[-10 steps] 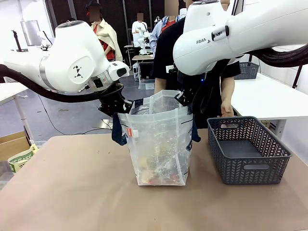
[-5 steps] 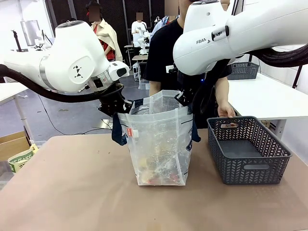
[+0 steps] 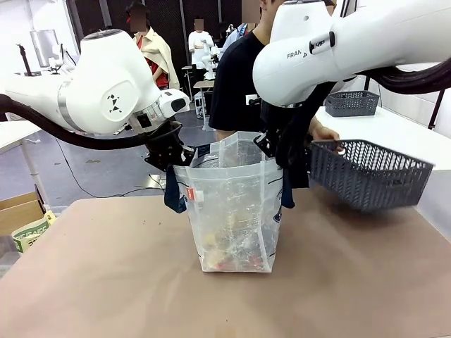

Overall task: Transfer purchased items from the store into the shopping bag.
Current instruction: Move the Reusable shopping bag to the right side of the table.

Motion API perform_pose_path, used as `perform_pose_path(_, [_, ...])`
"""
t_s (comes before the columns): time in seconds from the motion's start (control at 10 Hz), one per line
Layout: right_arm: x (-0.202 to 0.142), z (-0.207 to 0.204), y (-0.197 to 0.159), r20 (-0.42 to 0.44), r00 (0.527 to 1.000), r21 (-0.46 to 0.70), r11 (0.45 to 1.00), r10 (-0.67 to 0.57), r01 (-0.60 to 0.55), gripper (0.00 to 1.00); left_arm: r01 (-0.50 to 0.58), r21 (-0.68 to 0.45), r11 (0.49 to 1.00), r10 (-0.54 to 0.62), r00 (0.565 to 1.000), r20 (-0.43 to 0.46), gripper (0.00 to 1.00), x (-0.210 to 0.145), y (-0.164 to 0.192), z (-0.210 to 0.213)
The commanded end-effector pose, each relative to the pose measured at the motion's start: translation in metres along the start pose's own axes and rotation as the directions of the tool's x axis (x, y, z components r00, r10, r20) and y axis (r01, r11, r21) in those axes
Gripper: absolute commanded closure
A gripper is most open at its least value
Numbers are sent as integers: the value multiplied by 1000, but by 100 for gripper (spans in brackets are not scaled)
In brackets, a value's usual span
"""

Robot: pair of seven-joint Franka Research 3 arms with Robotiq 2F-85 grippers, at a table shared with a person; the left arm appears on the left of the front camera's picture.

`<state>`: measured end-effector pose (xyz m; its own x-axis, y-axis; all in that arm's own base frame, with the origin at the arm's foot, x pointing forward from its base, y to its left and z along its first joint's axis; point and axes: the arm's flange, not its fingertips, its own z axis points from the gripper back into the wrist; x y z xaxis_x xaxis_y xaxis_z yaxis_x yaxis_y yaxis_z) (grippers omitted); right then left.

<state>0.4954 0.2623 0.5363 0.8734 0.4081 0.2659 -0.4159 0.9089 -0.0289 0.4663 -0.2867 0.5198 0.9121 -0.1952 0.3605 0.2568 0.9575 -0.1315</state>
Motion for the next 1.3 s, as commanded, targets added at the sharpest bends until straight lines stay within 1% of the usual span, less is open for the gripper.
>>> perform_pose_path(0.0, [8,2,1,-36,985,31,985,-168,169,100,-25,-27,999,24,999,-25,100,-3,0,8])
perform_pose_path(0.1, [8,0,3,-32,967,9,968,-251,251,100,-49,-24,999,48,998,-38,100,-4,-2,7])
perform_pose_path(0.4, [10,-6,5,-34,960,4,960,-280,280,100,-51,-35,998,49,998,-44,100,0,-10,8])
perform_pose_path(0.5, [11,-11,11,-27,966,10,966,-258,258,100,-56,-59,997,55,998,-22,100,4,-14,6])
perform_pose_path(0.6, [14,-13,15,-18,964,14,964,-264,264,100,-42,-75,996,41,999,-13,100,8,-20,5])
perform_pose_path(0.7, [17,-13,19,-7,965,20,964,-264,264,100,-25,-87,996,25,1000,-9,100,12,-25,4])
perform_pose_path(0.9, [25,-15,29,12,978,41,977,-208,208,100,-4,-96,995,3,1000,-8,100,18,-36,-4])
perform_pose_path(1.2, [33,-17,35,17,981,44,980,-194,193,100,25,-123,992,-27,1000,-12,100,30,-52,-16])
